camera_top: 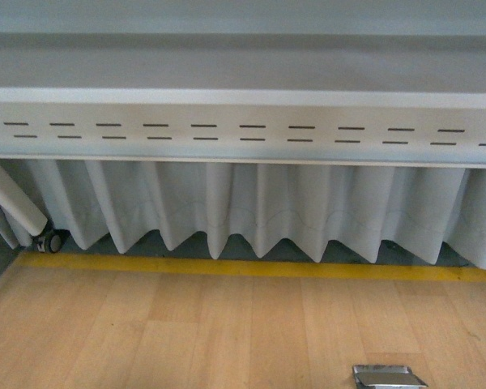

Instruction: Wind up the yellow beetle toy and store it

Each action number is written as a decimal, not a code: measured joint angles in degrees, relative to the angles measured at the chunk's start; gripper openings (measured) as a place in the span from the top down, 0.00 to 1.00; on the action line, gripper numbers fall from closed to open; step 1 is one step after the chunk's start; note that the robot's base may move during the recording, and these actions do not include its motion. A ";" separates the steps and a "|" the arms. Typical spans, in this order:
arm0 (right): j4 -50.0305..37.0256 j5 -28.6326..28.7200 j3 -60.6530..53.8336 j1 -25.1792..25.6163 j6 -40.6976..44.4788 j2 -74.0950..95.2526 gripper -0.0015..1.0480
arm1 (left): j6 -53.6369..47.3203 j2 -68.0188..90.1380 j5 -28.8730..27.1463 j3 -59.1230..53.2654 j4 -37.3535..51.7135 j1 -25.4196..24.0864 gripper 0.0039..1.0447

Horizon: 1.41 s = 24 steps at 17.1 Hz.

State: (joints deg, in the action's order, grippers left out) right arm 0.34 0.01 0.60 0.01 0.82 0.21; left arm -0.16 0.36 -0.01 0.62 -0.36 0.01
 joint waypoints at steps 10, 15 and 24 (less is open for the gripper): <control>-0.09 0.00 0.00 0.00 0.00 -0.02 0.06 | 0.04 0.00 -0.04 0.00 0.15 0.00 0.06; -0.15 -0.07 0.00 0.00 0.00 -0.02 0.06 | 0.07 0.00 -0.07 0.00 0.15 0.00 0.06; -0.24 0.00 0.00 0.00 -0.24 0.00 0.06 | 0.13 0.00 -0.04 0.00 0.26 0.00 0.06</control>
State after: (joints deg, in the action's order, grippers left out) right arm 0.10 0.01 0.60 0.01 0.58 0.21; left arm -0.03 0.36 -0.05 0.62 -0.10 0.01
